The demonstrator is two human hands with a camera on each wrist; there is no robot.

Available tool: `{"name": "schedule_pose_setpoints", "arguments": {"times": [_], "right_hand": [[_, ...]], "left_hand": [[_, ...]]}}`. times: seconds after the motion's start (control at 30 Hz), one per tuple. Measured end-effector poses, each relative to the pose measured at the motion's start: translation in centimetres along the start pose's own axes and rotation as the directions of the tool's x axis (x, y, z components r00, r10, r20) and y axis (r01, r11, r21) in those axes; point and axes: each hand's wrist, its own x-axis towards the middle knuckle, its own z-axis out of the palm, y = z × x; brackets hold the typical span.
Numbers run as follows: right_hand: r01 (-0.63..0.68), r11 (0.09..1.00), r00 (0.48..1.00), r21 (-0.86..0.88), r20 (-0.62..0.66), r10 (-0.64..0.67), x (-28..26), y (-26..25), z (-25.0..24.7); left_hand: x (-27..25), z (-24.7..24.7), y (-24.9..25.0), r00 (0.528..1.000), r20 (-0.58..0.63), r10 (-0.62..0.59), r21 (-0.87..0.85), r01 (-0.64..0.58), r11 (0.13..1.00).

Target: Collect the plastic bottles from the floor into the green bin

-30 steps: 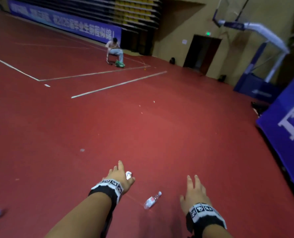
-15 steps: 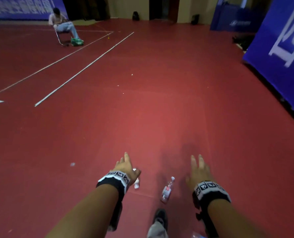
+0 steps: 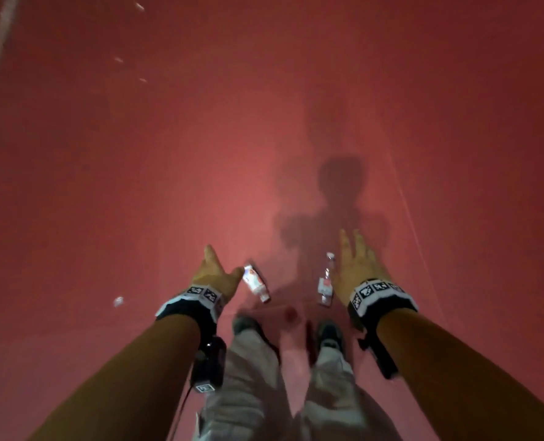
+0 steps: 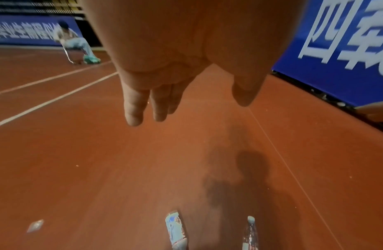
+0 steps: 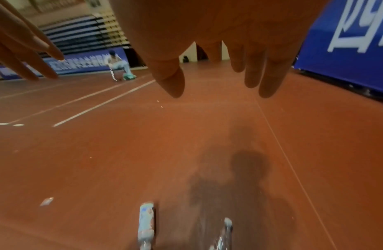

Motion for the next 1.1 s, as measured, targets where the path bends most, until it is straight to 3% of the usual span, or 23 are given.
{"name": "schedule_pose_setpoints", "arguments": {"times": [0.13,0.23,0.37,0.57,0.7,0.77,0.83,0.93,1.03,1.1], "right_hand": [[-0.141,0.99,0.987,0.011,0.083,0.14,7.5,1.7,7.5],[-0.265,0.964,0.951,0.012,0.171,0.259,13.3,3.3,14.4],[-0.355,0.935,0.9,-0.019,0.263,0.347,19.7,4.6,24.7],[-0.38,0.925,0.874,0.0,0.328,0.359,27.6,5.5,38.2],[-0.34,0.94,0.919,0.0,0.212,0.332,33.3,6.8,43.5],[-0.409,0.911,0.888,0.051,0.252,0.385,35.7,8.4,45.7],[-0.46,0.886,0.824,0.05,0.395,0.406,37.1,10.0,47.6],[-0.456,0.889,0.827,0.034,0.385,0.41,36.7,10.8,47.9],[-0.533,0.845,0.771,0.038,0.432,0.467,33.7,10.8,47.8],[-0.552,0.824,0.798,0.13,0.368,0.477,30.8,10.2,46.5]], "left_hand": [[14.5,6.8,0.8,0.99,0.066,0.122,0.161,-0.132,0.978],[25.6,13.5,1.0,0.952,0.176,0.249,0.239,-0.287,0.928],[35.1,21.9,-3.5,0.934,0.279,0.223,0.308,-0.307,0.901],[39.9,30.7,-13.8,0.933,0.356,-0.045,0.331,-0.081,0.94],[43.0,34.4,-18.4,0.939,0.331,-0.088,0.396,-0.054,0.917],[44.2,35.8,-20.1,0.943,0.321,-0.085,0.427,-0.065,0.902],[45.2,36.6,-21.0,0.947,0.31,-0.088,0.448,-0.064,0.892],[46.5,36.7,-21.2,0.956,0.276,-0.1,0.444,-0.034,0.896],[45.9,36.3,-20.2,0.955,0.286,-0.076,0.419,-0.053,0.906],[44.6,35.7,-19.1,0.951,0.304,-0.061,0.362,-0.056,0.931]]}}
